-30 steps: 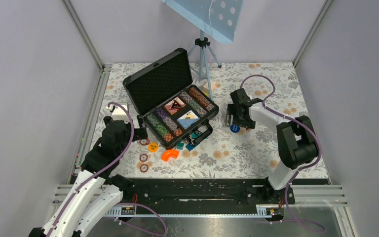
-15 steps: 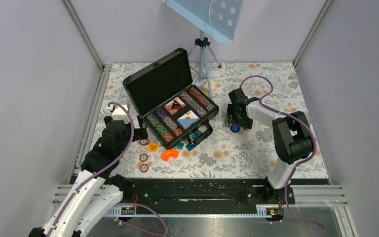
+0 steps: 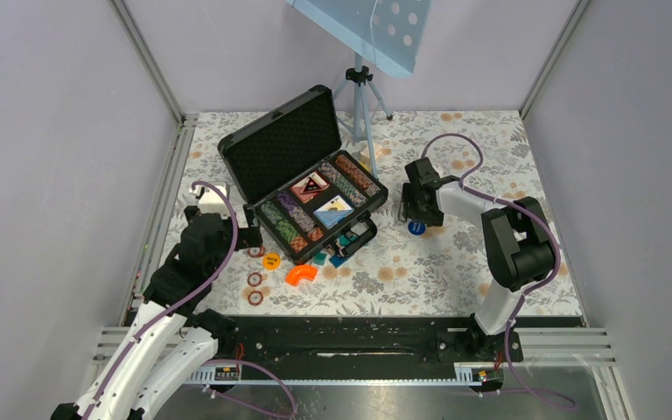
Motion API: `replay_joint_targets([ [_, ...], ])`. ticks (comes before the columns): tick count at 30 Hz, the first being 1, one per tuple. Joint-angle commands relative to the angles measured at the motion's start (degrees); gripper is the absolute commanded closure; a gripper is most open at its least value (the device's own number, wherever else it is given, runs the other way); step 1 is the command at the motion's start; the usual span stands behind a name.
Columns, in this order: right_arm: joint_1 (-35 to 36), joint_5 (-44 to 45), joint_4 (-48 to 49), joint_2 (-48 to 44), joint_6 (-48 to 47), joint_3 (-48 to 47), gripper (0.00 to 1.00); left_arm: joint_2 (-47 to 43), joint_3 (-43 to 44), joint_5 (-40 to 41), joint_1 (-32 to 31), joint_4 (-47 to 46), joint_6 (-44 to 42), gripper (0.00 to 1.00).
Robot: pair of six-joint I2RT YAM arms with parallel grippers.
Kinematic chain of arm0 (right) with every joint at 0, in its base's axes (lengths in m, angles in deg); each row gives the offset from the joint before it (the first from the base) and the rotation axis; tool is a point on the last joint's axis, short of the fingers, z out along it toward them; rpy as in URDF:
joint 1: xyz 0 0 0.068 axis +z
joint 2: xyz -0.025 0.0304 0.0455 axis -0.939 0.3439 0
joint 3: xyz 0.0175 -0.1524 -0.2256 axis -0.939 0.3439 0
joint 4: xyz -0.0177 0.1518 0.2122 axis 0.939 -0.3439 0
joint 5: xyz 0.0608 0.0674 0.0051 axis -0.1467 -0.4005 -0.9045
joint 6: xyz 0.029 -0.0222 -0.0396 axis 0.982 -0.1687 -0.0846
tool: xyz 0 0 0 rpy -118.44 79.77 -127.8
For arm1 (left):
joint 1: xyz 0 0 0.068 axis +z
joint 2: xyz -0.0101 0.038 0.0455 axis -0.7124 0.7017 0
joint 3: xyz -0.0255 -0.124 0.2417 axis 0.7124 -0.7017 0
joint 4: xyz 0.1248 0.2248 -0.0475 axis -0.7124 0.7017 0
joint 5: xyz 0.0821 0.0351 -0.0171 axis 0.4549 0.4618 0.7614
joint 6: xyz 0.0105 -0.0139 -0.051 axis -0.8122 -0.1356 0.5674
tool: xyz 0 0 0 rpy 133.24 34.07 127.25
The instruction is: Pack up texas hold em set
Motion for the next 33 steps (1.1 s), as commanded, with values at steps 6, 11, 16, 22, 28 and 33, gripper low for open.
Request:
replay_joint_targets([
  [6,1.2,0.0,2.0,1.6,0.8,0.9,0.31,-0.1,0.0,-0.7,0.2,-3.0,-0.7,0.01],
  [11,1.6,1.2,0.7,1.9,1.5,0.8,0.33,-0.1,0.0,-0.9,0.2,-3.0,-0.8,0.01],
  [16,2.8,3.5,-2.7,3.8,2.2,-1.2,0.32,-0.1,0.0,-0.9,0.2,-3.0,-0.8,0.01],
  [22,3.2,3.8,-3.0,4.2,2.4,-1.2,0.34,-0.1,0.0,-1.0,0.2,-3.0,-0.8,0.01],
  [28,3.9,3.3,-2.9,4.0,2.0,-1.1,0.37,-0.2,0.0,-1.0,0.2,-3.0,-0.8,0.01],
  [33,5.3,3.6,-3.0,3.8,1.9,-1.0,0.38,-0.2,0.0,-1.1,0.2,-3.0,-0.8,0.01],
])
